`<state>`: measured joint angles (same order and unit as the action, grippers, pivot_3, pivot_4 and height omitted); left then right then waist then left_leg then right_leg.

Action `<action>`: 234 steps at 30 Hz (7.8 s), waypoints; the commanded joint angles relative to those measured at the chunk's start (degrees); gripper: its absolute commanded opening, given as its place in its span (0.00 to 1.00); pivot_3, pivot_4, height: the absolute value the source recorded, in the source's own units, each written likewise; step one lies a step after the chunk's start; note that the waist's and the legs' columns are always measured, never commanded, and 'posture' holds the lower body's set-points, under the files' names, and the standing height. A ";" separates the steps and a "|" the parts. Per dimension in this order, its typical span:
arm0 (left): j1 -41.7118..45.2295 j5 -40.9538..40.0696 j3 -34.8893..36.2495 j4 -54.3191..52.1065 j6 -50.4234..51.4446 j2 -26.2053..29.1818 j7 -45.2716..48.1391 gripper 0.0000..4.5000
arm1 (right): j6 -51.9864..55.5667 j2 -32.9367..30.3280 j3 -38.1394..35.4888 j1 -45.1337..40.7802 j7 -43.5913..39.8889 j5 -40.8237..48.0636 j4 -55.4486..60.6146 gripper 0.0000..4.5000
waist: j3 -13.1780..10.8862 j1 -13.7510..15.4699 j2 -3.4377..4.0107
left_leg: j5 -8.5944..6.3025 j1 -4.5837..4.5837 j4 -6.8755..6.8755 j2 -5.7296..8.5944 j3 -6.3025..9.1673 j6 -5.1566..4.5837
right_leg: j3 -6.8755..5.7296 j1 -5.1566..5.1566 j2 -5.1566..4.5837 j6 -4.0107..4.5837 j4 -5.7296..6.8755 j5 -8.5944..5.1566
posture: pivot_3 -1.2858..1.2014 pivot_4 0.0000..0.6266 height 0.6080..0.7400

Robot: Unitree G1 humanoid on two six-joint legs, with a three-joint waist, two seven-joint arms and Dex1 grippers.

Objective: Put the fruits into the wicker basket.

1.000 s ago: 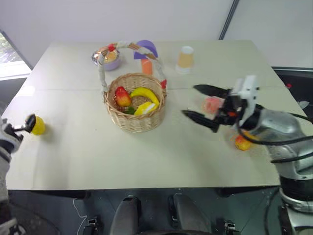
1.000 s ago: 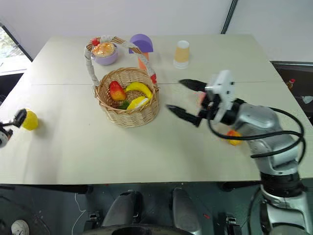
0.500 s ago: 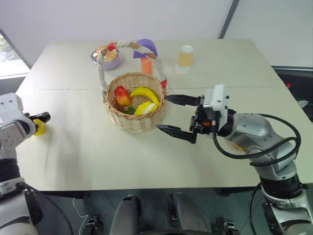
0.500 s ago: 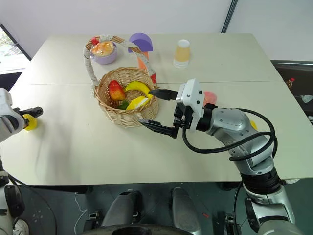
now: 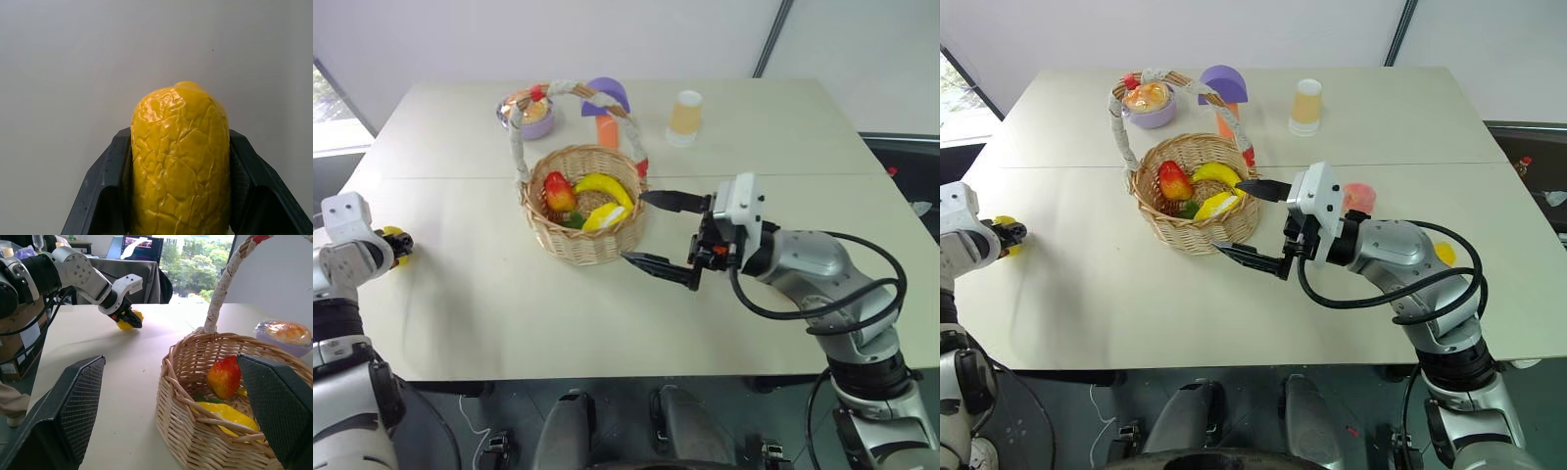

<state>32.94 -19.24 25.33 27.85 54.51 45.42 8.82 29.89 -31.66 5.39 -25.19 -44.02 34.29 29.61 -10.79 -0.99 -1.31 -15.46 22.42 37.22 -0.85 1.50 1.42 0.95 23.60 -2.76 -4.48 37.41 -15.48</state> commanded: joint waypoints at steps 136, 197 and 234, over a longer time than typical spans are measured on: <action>-10.73 -14.13 -26.28 -58.06 -18.88 -13.91 29.68 1.00 | -6.70 4.51 -11.90 -7.57 19.10 -24.56 -41.95 0.54 | -0.12 -1.13 0.30 | 0.03 -0.08 0.12 -0.01 -0.48 0.00 | 0.47 -0.10 0.32 -0.15 0.00 0.07 | 0.52 0.24 1.00; -23.60 -18.25 -12.54 -57.96 -20.68 -10.20 26.97 1.00 | -14.47 22.41 -7.87 -14.81 16.41 -15.68 -34.32 0.01 | -0.15 -1.18 0.34 | 0.10 0.05 -0.04 -0.06 -0.35 0.14 | 0.35 0.08 0.14 -0.13 -0.01 0.09 | 0.52 0.24 1.00; -20.34 -7.33 -10.57 -37.30 -29.64 -10.19 25.90 1.00 | -13.86 -8.96 -28.87 22.52 8.05 -9.72 -15.54 0.99 | -0.21 -0.72 0.52 | 0.02 -0.19 -0.04 -0.15 -0.97 -0.02 | 0.61 -0.08 0.35 -0.18 -0.18 0.08 | 0.52 0.24 1.00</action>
<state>13.10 -27.85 12.30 -9.23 27.36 34.14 35.04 15.82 -39.57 -25.00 -2.41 -33.03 22.74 9.97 -11.01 -1.71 -0.79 -15.44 22.22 37.18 -1.03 0.53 1.41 1.56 23.52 -2.39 -4.66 37.24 -15.40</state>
